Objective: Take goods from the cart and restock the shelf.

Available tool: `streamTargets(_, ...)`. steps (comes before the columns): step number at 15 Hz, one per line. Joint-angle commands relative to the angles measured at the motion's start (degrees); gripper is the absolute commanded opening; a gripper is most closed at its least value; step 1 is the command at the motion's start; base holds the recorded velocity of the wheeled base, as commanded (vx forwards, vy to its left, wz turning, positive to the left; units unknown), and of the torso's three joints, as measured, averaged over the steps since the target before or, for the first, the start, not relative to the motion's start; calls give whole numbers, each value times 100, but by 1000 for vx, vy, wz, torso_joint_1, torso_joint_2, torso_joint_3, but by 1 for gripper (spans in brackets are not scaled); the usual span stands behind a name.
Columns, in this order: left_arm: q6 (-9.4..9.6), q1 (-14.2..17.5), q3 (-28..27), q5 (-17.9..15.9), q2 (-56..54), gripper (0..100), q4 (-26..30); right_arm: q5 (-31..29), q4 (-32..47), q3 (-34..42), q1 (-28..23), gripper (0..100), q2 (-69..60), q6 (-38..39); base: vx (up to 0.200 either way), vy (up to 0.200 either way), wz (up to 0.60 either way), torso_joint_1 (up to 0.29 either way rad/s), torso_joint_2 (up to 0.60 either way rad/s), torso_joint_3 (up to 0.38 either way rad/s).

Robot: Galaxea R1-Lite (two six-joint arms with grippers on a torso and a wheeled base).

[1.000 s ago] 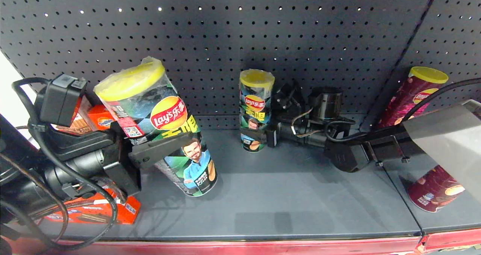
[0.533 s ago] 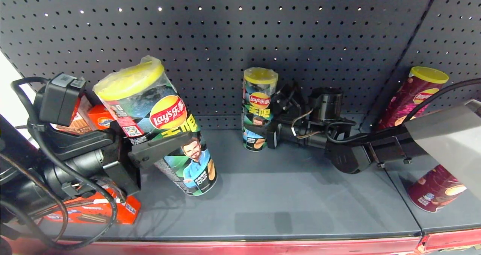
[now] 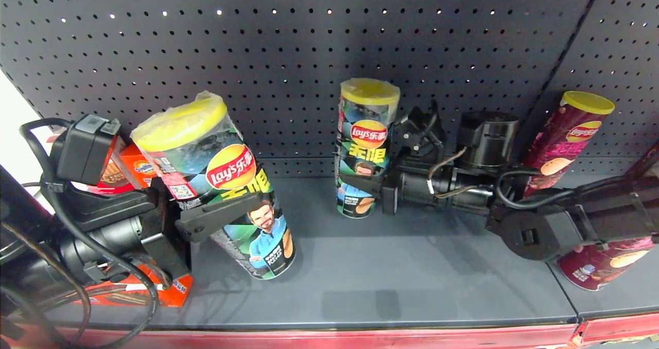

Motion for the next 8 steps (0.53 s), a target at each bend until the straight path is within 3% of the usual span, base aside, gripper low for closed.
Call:
streamTargets(1, -10, 1, 115, 2, -105, 0, -1, -12, -425, 975, 145, 0, -884, -8, 0, 0, 0, 0, 0, 0)
streamTargets(4, -19, 1, 36, 11, -105, 0, -1, -83, -829, 2047, 339, 0, -1403, -26, 0, 0, 0, 0, 0, 0)
streamTargets(8, -19, 1, 27, 11, -105, 0, -1, -293, -1444, 2909, 576, 0, -1420, -26, 0, 0, 0, 0, 0, 0)
